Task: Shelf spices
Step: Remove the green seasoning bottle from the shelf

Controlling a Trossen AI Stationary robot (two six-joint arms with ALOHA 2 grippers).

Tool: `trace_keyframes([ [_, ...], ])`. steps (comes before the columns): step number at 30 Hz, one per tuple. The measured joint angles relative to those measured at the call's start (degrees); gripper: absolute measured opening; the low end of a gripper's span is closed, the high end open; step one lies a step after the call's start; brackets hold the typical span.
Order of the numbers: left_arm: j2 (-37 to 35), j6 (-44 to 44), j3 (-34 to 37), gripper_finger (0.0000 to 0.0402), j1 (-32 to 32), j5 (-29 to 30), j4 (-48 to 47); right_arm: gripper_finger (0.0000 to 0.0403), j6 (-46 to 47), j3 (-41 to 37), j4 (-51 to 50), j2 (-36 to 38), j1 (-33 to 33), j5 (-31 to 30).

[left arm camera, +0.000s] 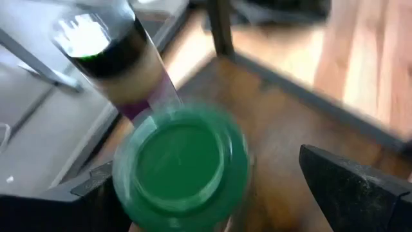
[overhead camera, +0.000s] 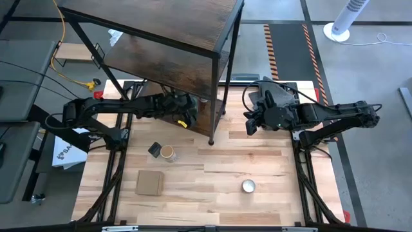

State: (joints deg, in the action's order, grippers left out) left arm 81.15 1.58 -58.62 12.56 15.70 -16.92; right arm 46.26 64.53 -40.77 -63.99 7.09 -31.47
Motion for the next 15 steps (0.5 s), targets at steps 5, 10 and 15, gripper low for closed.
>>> trace_keyframes([
  [5, -0.5, 1.6, 0.1, 0.0392, -0.2, -3.7, -1.9, 0.0, 0.0, 0.0, -0.2, 0.0, 0.0, -0.3],
  [10, -0.8, 1.7, 0.1, 0.0392, -1.2, -7.5, -1.7, 0.0, -0.1, 0.0, -0.2, 0.0, 0.0, -1.0],
  [15, -0.8, 1.7, 0.1, 0.0392, -2.3, -7.4, -1.2, 0.0, 0.0, 0.0, -0.2, 0.0, 0.0, -1.1],
])
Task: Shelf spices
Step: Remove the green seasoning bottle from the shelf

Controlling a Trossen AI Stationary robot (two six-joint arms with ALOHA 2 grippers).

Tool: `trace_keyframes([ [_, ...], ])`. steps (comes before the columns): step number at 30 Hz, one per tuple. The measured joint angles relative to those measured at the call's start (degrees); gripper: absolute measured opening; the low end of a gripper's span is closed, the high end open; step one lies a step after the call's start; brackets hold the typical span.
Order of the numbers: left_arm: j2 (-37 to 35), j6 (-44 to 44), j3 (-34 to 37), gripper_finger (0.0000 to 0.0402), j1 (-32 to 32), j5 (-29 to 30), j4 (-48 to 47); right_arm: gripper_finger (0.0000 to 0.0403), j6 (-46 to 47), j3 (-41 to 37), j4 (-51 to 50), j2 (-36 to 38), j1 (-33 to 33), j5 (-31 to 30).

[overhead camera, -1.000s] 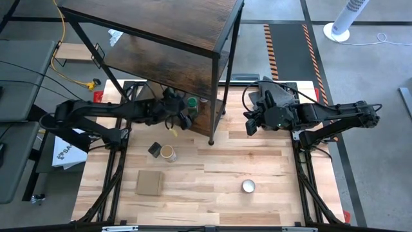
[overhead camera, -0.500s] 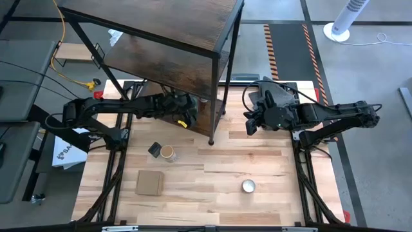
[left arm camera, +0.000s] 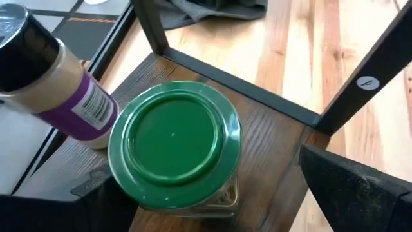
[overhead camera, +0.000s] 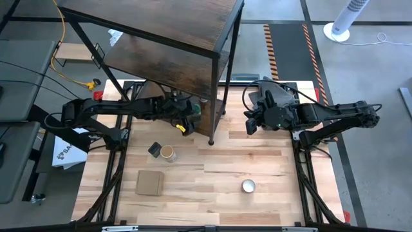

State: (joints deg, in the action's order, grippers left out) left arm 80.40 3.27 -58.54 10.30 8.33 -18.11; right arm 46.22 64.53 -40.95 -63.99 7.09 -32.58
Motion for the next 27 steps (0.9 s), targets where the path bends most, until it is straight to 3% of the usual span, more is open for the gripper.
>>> trace_keyframes([
  [12, 0.7, 0.0, 0.0, 0.0379, -0.3, 4.0, 0.6, 0.0, 0.0, 0.0, 0.0, 0.0, 0.0, -1.5],
  [16, 0.7, -0.1, 0.0, 0.0326, -0.6, 6.6, -0.6, 0.0, 0.0, 0.0, -0.1, 0.0, 0.0, -1.5],
  [22, 0.7, -1.6, 0.0, 0.0194, -2.5, 9.4, -0.4, 0.0, 0.0, 0.0, -0.2, 0.0, 0.0, -1.7],
  [27, -0.9, -5.0, 0.0, 0.0191, -4.8, 9.5, -3.2, 0.0, 0.0, 0.0, -0.4, 0.0, 0.0, -1.7],
])
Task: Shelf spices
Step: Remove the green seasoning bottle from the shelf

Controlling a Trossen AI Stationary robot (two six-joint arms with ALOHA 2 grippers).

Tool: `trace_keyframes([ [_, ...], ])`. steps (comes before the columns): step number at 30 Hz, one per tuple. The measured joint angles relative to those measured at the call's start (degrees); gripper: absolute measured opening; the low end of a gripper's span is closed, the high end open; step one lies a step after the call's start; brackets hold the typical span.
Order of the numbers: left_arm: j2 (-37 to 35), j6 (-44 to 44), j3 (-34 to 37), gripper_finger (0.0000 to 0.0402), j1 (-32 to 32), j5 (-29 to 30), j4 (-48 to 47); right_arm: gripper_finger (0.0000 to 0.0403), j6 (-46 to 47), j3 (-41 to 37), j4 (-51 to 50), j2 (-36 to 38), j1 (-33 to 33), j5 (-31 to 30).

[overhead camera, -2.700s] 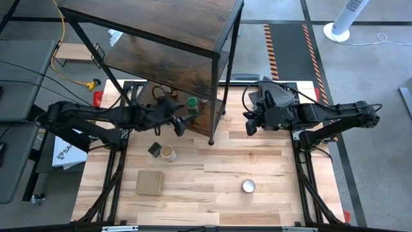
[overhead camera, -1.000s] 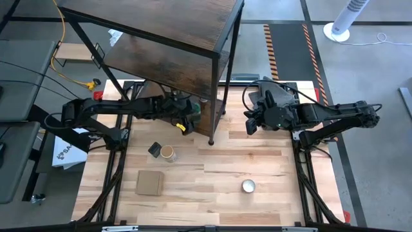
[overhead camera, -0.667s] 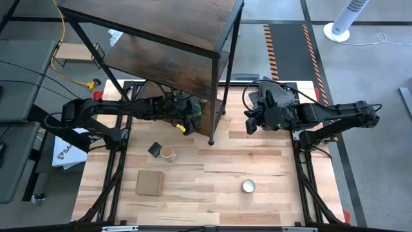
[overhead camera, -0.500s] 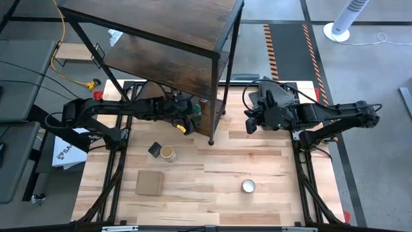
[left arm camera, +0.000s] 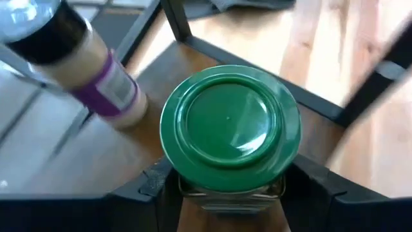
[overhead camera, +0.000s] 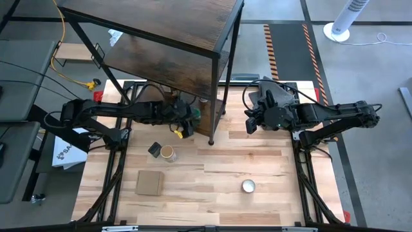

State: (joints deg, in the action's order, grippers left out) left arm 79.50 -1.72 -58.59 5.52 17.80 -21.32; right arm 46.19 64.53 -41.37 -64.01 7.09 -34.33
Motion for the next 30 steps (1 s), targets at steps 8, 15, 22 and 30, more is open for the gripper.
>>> trace_keyframes([
  [8, -11.6, -10.2, 0.1, 0.0191, -9.0, -2.1, -13.4, 0.0, 0.0, -0.1, -0.2, 0.0, 0.0, 0.0],
  [15, -15.7, -20.1, 9.4, 0.0191, -21.4, 4.8, -10.9, 0.0, 0.0, -0.1, -0.2, 0.0, 0.0, 0.0],
  [22, -9.2, -23.9, 16.5, 0.0191, -24.0, 7.9, 4.7, 0.0, 0.2, -0.1, -0.2, 0.0, 0.0, 0.0],
  [30, 1.7, -19.0, 16.6, 0.0198, -23.1, 5.3, 12.2, 0.0, 0.3, -0.2, -0.2, 0.0, 0.0, 0.5],
])
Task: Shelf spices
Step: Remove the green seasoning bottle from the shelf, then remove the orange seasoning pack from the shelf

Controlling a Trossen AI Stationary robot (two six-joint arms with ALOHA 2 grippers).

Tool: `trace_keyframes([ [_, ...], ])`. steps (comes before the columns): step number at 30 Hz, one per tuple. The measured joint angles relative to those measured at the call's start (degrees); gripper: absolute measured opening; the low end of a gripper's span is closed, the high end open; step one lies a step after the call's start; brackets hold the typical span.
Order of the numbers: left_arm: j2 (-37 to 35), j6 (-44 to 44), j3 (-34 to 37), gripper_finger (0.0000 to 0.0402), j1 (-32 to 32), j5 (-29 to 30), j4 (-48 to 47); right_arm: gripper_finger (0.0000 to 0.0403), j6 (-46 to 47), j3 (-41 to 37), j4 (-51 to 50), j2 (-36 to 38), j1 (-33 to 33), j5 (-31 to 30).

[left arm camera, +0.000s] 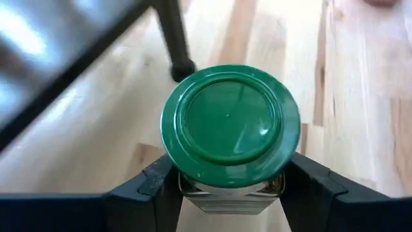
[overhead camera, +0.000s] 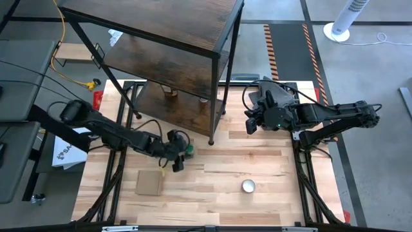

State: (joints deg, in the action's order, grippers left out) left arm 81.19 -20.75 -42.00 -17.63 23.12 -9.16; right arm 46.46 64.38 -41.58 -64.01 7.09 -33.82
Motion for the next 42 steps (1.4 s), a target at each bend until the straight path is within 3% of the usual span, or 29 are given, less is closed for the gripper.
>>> trace_keyframes([
  [7, 3.3, 0.4, -0.1, 0.0286, 0.0, -1.6, 3.7, 0.0, 0.0, 0.0, 0.0, 0.0, 0.0, 1.3],
  [14, 0.2, 0.4, -4.4, 0.0317, 0.3, -0.5, -4.3, 0.0, 0.0, 0.0, -0.2, 0.0, 0.0, 1.3],
  [21, -10.1, 0.4, -8.1, 0.032, 2.1, 8.7, -16.1, 0.0, 0.0, 0.0, -0.2, 0.0, 0.0, 1.3],
  [25, -17.2, 0.5, -8.7, 0.0321, 4.1, 18.5, -23.8, 0.0, 0.0, 0.0, -0.2, 0.0, 0.0, 1.3],
  [27, -20.4, 2.0, -9.1, 0.0321, 6.8, 21.0, -25.3, 0.0, 0.0, 0.0, -0.2, 0.0, 0.0, 1.3],
  [31, -23.9, 11.0, -10.1, 0.0321, 14.9, 17.1, -25.3, 0.0, 0.0, 0.0, -0.2, 0.0, -0.1, 1.2],
  [37, -23.0, 27.4, -13.2, 0.0321, 27.5, 12.1, -24.1, 0.0, 0.0, 0.0, -0.2, 0.0, -0.8, 1.1],
  [42, -21.1, 35.6, -15.5, 0.0321, 35.3, 8.7, -23.8, 0.0, -0.2, 0.0, -0.2, 0.0, -0.9, 1.1],
])
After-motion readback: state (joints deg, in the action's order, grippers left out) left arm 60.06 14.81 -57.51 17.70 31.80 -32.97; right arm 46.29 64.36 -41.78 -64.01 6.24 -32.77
